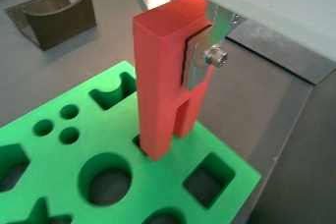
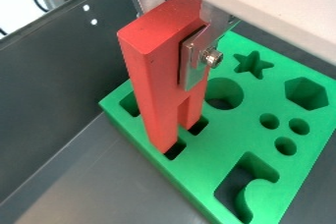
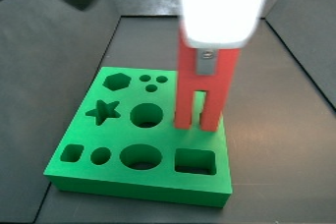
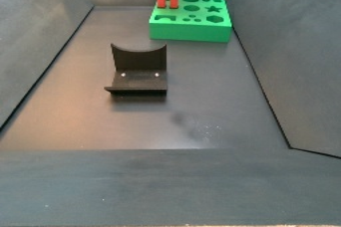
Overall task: Pick up the double-square object. Move up. Move to above the board. Insert the double-square object.
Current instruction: Insert the double-square object.
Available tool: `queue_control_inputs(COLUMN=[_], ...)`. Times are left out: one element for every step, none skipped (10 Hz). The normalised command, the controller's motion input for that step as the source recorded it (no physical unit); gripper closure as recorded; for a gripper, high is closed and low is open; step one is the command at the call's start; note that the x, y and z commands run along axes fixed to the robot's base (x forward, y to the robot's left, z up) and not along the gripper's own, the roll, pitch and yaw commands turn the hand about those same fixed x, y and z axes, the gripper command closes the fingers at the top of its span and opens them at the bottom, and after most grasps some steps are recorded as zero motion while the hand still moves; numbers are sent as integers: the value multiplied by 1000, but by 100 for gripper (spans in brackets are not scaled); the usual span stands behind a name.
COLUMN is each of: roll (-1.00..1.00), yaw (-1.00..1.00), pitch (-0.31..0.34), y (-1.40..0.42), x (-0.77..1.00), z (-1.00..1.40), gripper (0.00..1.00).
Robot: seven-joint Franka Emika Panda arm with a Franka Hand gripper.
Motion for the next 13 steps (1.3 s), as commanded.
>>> queue_control_inputs(roll=[47, 117, 56, 64, 69, 71, 123, 243, 253, 269, -47, 34, 23], yaw=[94, 54, 46, 0, 0, 74, 140, 143, 146, 134, 0, 0, 0], pitch=[-9, -20, 11, 33, 9, 0, 0, -44, -56, -67, 0, -13, 0], y=[34, 163, 191, 186, 146, 123, 34, 0, 0, -14, 0, 0, 0], x=[0, 0, 300, 357, 331, 297, 177, 0, 0, 0, 0, -34, 0], z=[-520, -566, -349, -411, -474, -609, -723, -809, -786, -760, -23, 0, 0], gripper=[100, 100, 100, 100, 100, 100, 100, 100, 100, 100, 100, 100, 100])
